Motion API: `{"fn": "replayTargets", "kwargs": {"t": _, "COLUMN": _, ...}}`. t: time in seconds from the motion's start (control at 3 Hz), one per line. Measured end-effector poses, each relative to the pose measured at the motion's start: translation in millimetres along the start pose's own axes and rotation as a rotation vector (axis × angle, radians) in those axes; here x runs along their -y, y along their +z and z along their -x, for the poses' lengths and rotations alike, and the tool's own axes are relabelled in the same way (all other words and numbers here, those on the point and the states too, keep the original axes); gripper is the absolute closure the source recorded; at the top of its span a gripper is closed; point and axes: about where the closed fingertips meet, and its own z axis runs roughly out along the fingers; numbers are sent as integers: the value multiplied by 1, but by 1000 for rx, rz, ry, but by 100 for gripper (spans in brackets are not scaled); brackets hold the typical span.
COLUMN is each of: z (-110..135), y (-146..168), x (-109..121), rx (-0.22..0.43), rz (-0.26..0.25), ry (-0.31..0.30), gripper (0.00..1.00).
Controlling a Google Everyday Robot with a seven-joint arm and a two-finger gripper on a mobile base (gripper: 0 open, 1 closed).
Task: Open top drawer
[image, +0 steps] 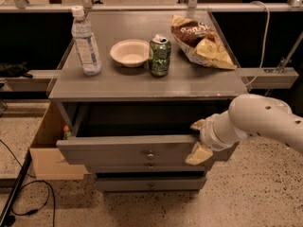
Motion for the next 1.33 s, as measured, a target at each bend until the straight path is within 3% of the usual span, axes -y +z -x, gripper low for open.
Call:
{"fn": "replayTargets", "kwargs": {"t": 0.33, "z": 0, "y": 0, "x": 0, "rx": 0, "rz": 0, "ry": 0, "gripper": 100}}
{"fn": "replayTargets", "kwargs": {"t": 0.67, "z": -6, "y": 21, "x": -9, "rx": 6, "rz": 24, "ry": 14, "gripper": 100}}
{"fn": "replayTargets", "kwargs": {"t": 1.0, "z": -5, "y": 21, "x": -8, "rx": 8, "rz": 24, "ry": 16, "gripper": 100}}
{"fn": "replayTargets", "kwargs": {"t": 1.33, "z": -14, "y": 21, "x": -29, "rx": 22, "rz": 40, "ry": 73, "gripper": 100}}
